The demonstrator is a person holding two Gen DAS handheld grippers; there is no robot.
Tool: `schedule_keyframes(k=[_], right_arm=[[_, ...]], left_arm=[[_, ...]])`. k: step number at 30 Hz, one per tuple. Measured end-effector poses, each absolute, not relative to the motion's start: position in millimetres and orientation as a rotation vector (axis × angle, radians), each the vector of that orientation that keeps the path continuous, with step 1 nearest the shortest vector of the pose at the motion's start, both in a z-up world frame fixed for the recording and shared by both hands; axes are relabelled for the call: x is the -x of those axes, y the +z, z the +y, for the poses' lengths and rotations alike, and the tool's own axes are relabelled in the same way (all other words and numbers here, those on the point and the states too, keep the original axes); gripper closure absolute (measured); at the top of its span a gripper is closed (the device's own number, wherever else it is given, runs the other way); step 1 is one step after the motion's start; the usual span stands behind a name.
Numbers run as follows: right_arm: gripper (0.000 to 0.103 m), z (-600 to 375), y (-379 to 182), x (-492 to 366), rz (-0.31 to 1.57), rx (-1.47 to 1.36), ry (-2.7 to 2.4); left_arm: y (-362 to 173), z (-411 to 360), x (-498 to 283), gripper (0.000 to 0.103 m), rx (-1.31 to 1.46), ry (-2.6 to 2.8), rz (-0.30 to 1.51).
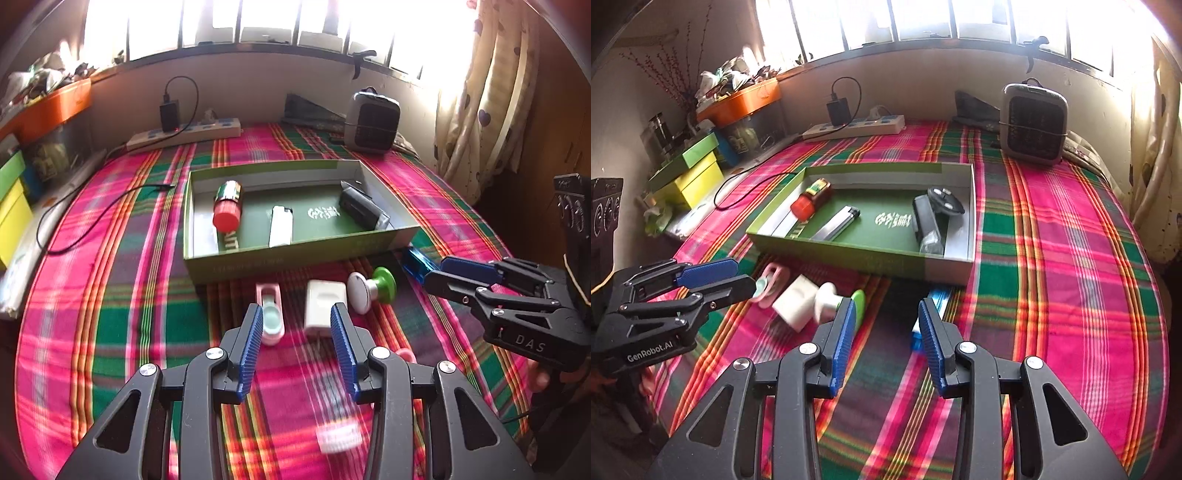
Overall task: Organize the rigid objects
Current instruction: 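Move both tools back out of the tray toward the loose items, then grasp the white tape roll with left tool while right tool approaches the pink clip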
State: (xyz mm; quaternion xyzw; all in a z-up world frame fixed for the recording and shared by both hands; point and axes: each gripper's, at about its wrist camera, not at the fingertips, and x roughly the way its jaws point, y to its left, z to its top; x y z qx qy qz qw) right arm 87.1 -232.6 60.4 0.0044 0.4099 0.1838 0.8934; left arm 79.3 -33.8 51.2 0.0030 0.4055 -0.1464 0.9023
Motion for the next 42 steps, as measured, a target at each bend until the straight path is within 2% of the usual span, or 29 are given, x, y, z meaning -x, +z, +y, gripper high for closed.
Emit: schedule_keyframes(k=[4, 6, 34, 42], right_arm=[[0.065, -233.0, 55.4, -77.6, 0.854, -0.026, 0.382], [0.060, -232.4, 54.1, -71.3, 0.847, -0.028, 0.381], [0.060, -221.1, 38.7, -32.3, 0.843, -0.054, 0.385], [0.060, -210.4, 35.9, -34.8, 0.849, -0.040, 0.418]], left_arm=[[49.6, -28.9, -65.0, 0.062, -0.001, -0.308, 0.834], [47.4, -27.6, -58.3, 0.058, -0.001, -0.309, 0.838], [8.6, -38.1, -26.3, 0.058, -0.025, -0.313, 0.903], [8.5, -23.3, -29.1, 0.076, -0.003, -0.297, 0.888]])
